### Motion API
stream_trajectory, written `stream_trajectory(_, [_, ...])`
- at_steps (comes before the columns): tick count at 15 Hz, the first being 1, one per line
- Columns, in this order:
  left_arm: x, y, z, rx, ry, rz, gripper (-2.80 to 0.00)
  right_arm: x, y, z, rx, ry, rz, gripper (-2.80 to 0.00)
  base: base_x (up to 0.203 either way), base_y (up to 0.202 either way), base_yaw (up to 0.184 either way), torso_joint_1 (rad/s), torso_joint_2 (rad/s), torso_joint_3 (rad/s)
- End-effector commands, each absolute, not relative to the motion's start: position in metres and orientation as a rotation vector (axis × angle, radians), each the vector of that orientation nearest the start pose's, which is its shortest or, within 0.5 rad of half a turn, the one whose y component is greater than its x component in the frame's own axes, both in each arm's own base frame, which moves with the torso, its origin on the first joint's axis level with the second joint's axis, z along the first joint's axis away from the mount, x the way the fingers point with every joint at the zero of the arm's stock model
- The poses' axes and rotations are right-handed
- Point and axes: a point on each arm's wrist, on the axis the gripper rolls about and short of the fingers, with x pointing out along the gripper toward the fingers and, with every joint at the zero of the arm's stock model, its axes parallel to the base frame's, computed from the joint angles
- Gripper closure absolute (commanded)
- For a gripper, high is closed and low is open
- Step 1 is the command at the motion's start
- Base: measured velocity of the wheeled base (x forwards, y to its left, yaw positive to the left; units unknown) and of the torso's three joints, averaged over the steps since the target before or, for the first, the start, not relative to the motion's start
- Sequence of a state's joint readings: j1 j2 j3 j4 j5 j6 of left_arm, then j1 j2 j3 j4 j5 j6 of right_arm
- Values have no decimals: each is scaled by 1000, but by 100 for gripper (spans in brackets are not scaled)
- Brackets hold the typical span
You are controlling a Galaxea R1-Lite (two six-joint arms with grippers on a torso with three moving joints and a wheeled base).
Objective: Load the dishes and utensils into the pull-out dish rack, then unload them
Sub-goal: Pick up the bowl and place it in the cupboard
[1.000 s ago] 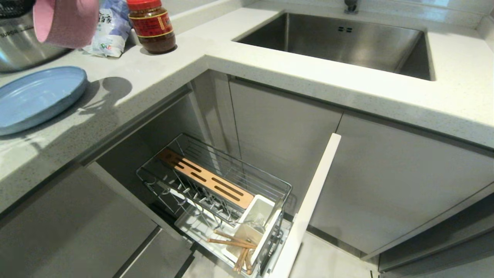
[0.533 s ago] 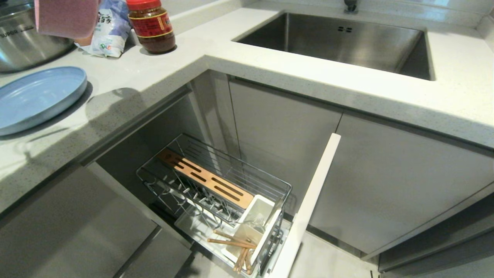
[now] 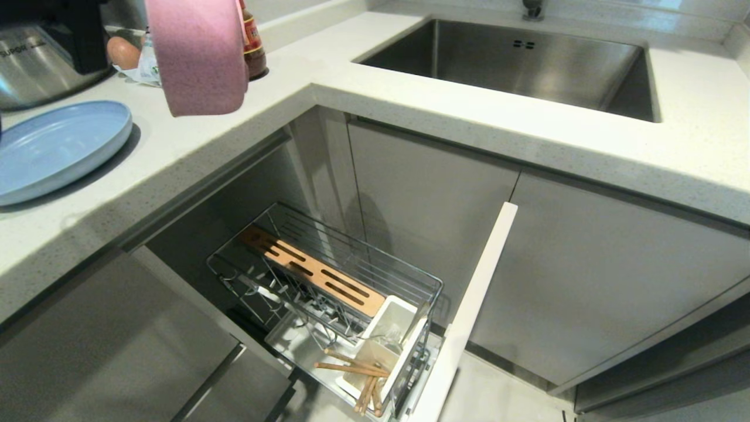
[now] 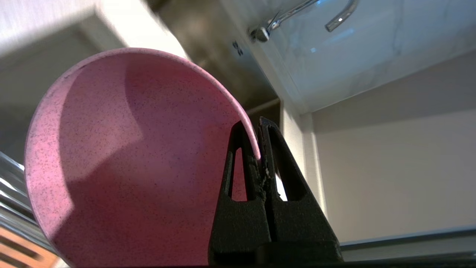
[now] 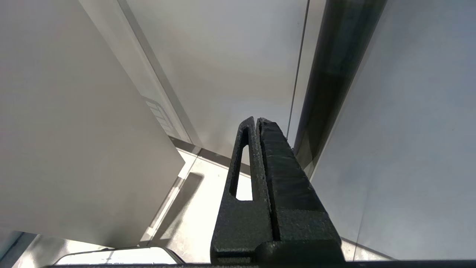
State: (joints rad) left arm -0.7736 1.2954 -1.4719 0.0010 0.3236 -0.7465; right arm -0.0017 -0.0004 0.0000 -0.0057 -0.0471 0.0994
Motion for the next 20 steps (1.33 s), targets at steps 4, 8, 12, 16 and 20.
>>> stream_trajectory(4, [180,-152,335,-1027,295,-320,0,-23,-1,76,100,-13,-49,0,0,0,0,0,0,0])
stream_trajectory(8, [217,-177,281,-1036,337,-265,0,-23,-1,76,100,-13,-49,0,0,0,0,0,0,0])
stream_trajectory(12, [241,-189,240,-1040,353,-227,0,-23,-1,76,100,-13,-49,0,0,0,0,0,0,0])
stream_trajectory(16, [259,-195,211,-1068,305,-225,0,-23,-1,76,100,-13,-49,0,0,0,0,0,0,0])
stream_trajectory(20, [275,-203,185,-1086,244,-192,0,-23,-1,76,100,-13,-48,0,0,0,0,0,0,0])
